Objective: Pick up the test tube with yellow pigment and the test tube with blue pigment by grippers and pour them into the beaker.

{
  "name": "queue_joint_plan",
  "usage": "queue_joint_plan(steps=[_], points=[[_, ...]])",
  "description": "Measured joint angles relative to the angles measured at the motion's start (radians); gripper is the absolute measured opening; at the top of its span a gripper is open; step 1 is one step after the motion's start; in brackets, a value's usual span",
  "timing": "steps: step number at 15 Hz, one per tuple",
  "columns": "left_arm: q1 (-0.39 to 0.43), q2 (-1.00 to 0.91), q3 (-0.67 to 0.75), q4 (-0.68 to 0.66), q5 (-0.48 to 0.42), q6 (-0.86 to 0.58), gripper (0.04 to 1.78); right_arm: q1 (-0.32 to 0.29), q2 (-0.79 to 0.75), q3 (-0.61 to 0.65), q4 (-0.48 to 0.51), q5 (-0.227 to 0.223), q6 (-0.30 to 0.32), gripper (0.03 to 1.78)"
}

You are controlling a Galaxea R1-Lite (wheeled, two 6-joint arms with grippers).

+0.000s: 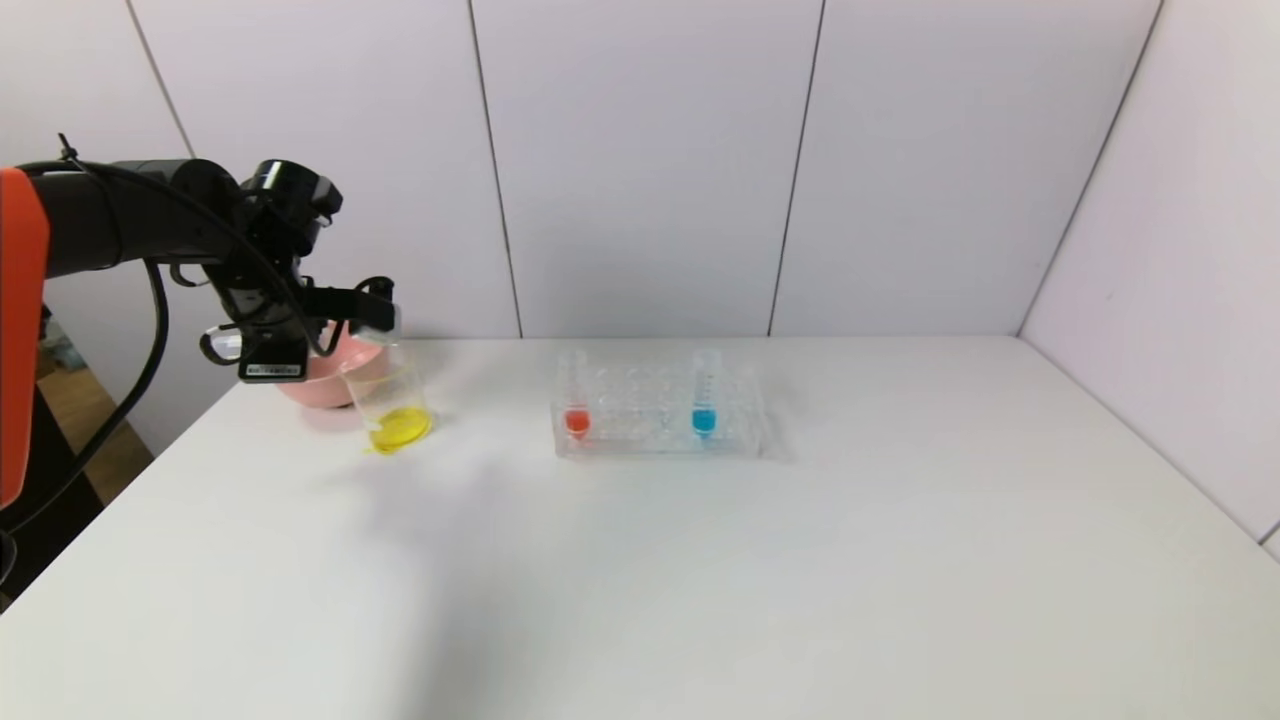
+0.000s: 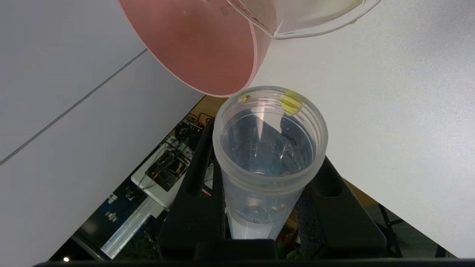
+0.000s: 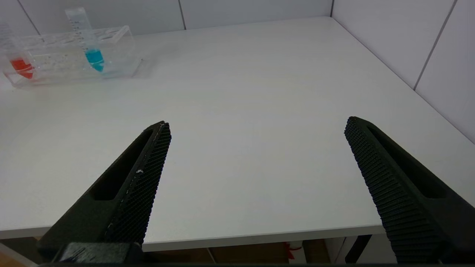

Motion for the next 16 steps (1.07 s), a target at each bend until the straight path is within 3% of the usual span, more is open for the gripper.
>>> queue_joint_plan(steps=[16], points=[[0.003, -0.015, 0.001, 0.011, -0.013, -0.005, 0.53, 0.0, 0.0, 0.0, 0.0, 0.0, 0.0, 1.71]])
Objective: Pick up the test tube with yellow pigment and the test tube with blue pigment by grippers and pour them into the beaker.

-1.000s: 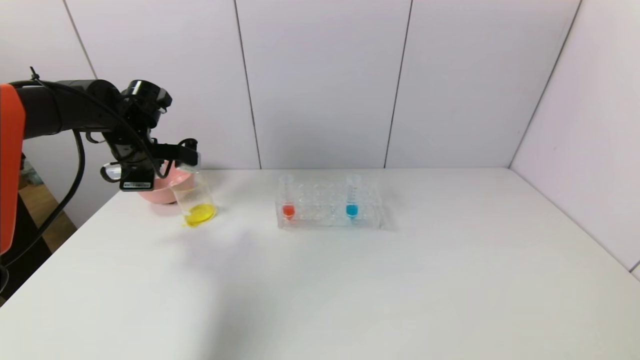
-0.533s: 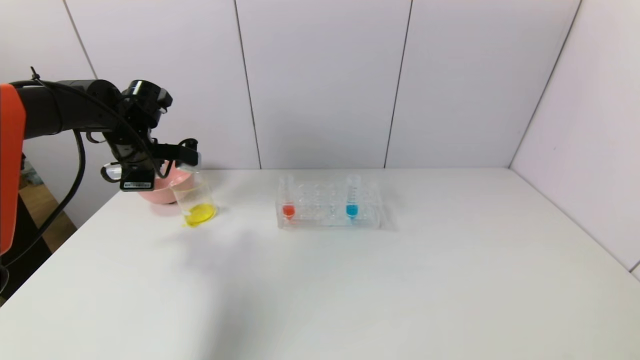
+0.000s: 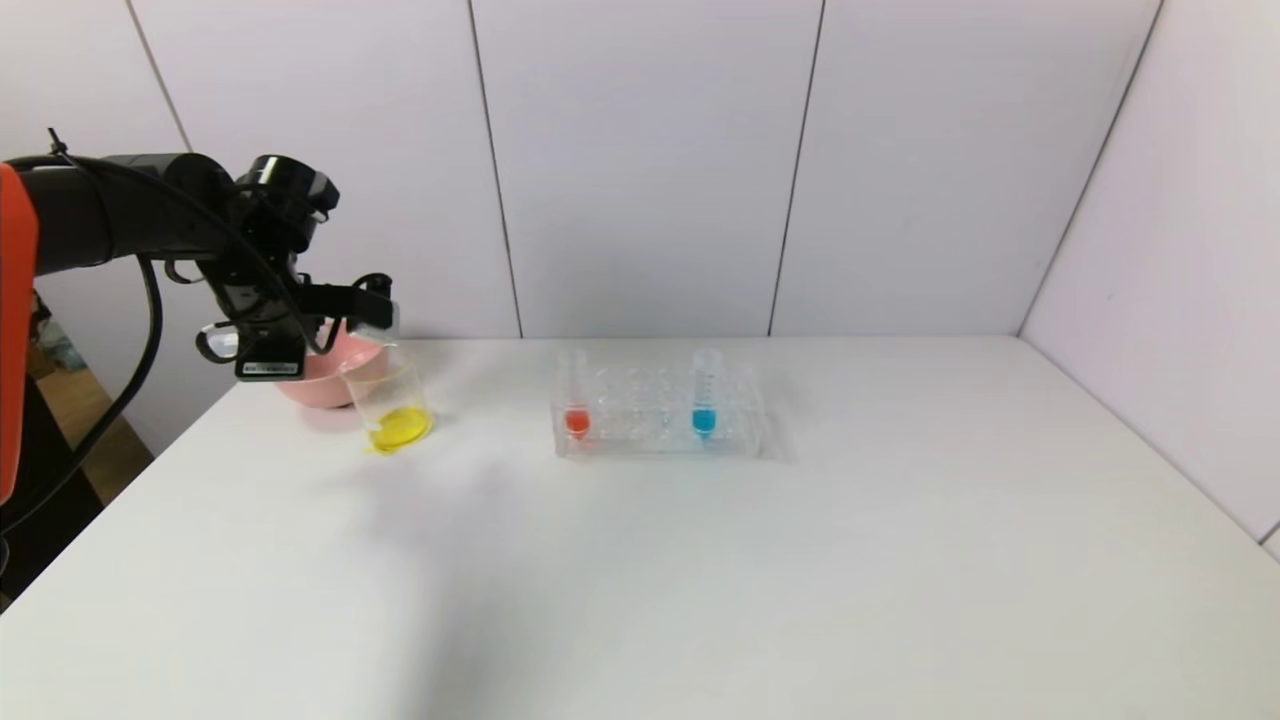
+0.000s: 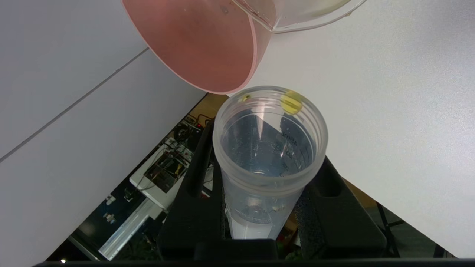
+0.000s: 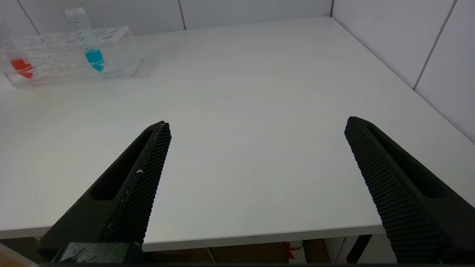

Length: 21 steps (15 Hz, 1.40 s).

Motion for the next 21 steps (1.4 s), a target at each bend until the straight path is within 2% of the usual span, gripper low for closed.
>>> queue_joint_plan(steps=[2, 6, 9, 13, 18, 21], points=[[0.002, -0.009, 0.0, 0.001, -0.032, -0.004, 0.53, 0.0, 0.0, 0.0, 0.0, 0.0, -0.001, 1.71], [0.018, -0.03, 0.0, 0.009, -0.152, -0.038, 0.53, 0.0, 0.0, 0.0, 0.0, 0.0, -0.001, 1.71], [0.052, -0.045, 0.008, 0.02, -0.3, -0.1, 0.53, 0.0, 0.0, 0.0, 0.0, 0.0, 0.0, 1.71], [0.107, -0.071, 0.016, 0.033, -0.583, -0.21, 0.53, 0.0, 0.0, 0.0, 0.0, 0.0, 0.0, 1.71], [0.188, -0.107, 0.02, 0.024, -0.986, -0.379, 0.53, 0.0, 0.0, 0.0, 0.0, 0.0, 0.0, 1.71], [0.231, -0.106, 0.026, -0.04, -1.23, -0.524, 0.53, 0.0, 0.0, 0.0, 0.0, 0.0, 0.0, 1.71]])
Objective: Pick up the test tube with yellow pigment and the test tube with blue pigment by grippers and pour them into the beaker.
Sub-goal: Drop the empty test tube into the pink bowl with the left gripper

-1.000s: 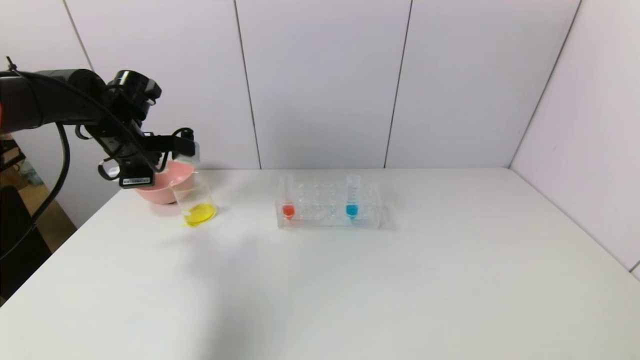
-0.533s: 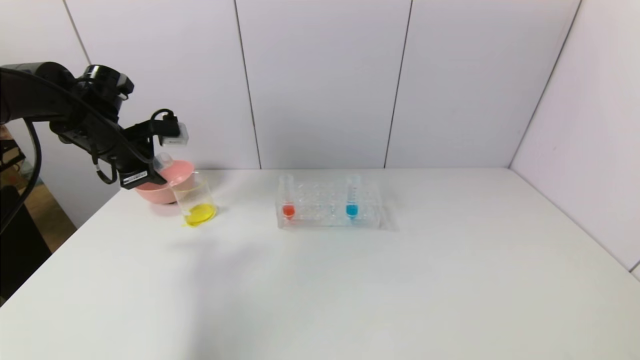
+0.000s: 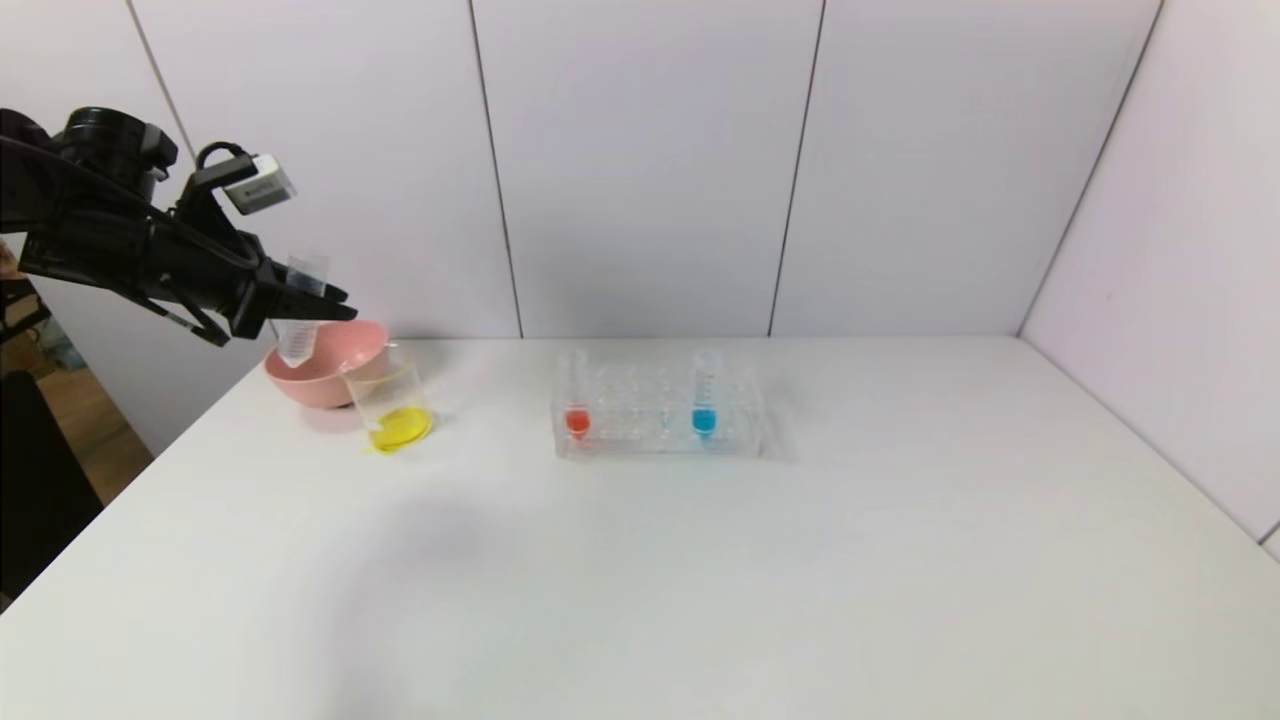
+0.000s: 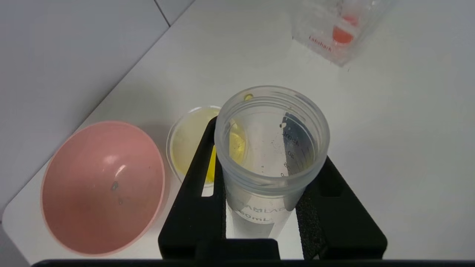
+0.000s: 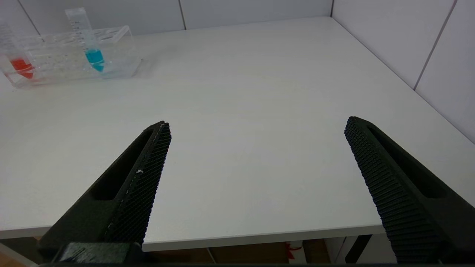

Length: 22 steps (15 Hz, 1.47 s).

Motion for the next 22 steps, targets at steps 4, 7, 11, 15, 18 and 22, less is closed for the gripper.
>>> queue_joint_plan(steps=[4, 7, 11, 15, 18, 22], points=[[0.06, 0.019, 0.018, -0.227, -0.073, -0.234, 0.53, 0.0, 0.0, 0.0, 0.0, 0.0, 0.0, 1.71], [0.103, 0.058, 0.028, -0.392, -0.074, -0.356, 0.53, 0.0, 0.0, 0.0, 0.0, 0.0, 0.0, 1.71], [0.122, 0.142, 0.029, -0.581, -0.074, -0.469, 0.53, 0.0, 0.0, 0.0, 0.0, 0.0, 0.0, 1.71], [0.133, 0.243, 0.014, -0.685, -0.069, -0.483, 0.53, 0.0, 0.0, 0.0, 0.0, 0.0, 0.0, 1.71], [0.14, 0.302, 0.012, -0.708, -0.067, -0.471, 0.53, 0.0, 0.0, 0.0, 0.0, 0.0, 0.0, 1.71], [0.139, 0.34, 0.012, -0.714, -0.069, -0.464, 0.53, 0.0, 0.0, 0.0, 0.0, 0.0, 0.0, 1.71]])
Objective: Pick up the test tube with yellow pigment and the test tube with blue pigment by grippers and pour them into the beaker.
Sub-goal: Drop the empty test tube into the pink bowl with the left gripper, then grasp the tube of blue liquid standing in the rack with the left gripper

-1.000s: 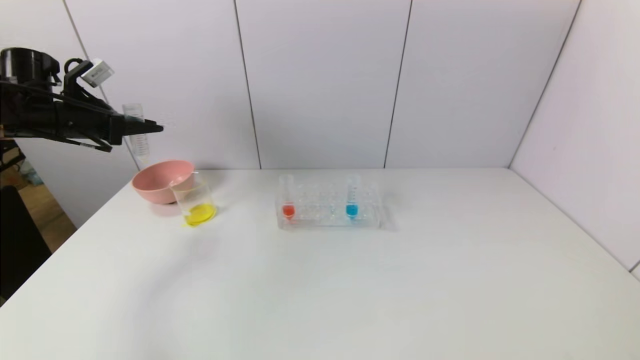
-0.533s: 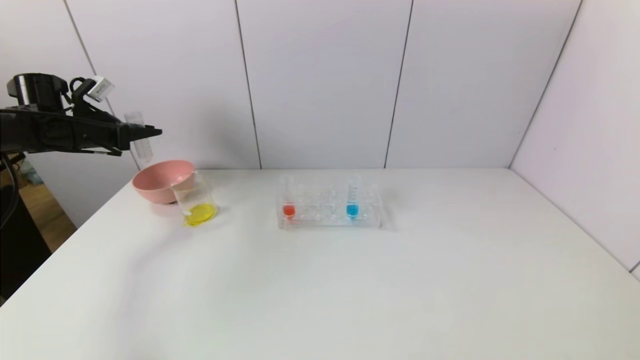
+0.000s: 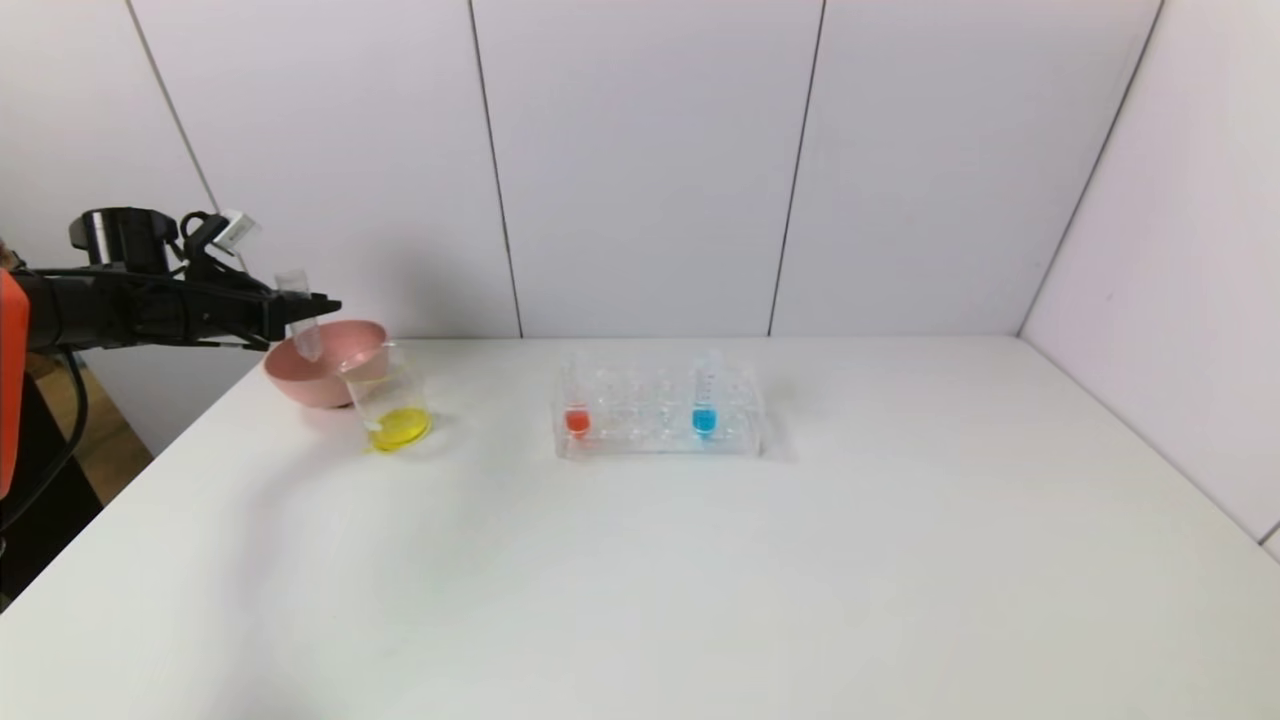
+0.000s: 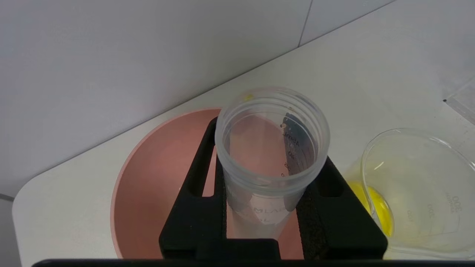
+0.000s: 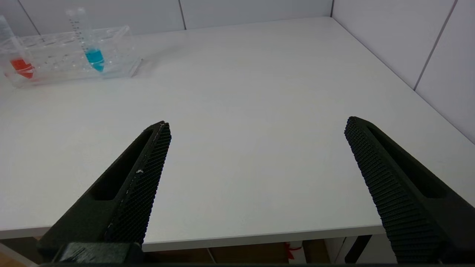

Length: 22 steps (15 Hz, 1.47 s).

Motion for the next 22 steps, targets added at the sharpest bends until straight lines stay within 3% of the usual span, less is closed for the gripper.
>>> queue_joint_plan(steps=[4, 10, 13, 15, 20, 22], points=[[0.0, 0.013, 0.002, 0.001, 0.0, 0.001, 0.67, -0.001, 0.0, 0.0, 0.0, 0.0, 0.0, 1.71], [0.0, 0.009, 0.0, 0.001, 0.0, -0.001, 1.52, 0.0, 0.0, 0.0, 0.0, 0.0, 0.0, 1.71], [-0.004, -0.05, 0.0, 0.022, 0.038, -0.039, 1.75, 0.0, 0.0, 0.0, 0.0, 0.0, 0.0, 1.71], [-0.02, -0.124, 0.004, 0.045, 0.139, -0.082, 1.78, 0.0, 0.0, 0.0, 0.0, 0.0, 0.0, 1.71], [-0.137, -0.367, 0.021, 0.098, 0.581, -0.278, 1.78, 0.0, 0.0, 0.0, 0.0, 0.0, 0.0, 1.71], [-0.171, -0.457, 0.022, 0.122, 0.697, -0.331, 1.78, 0.0, 0.0, 0.0, 0.0, 0.0, 0.0, 1.71]])
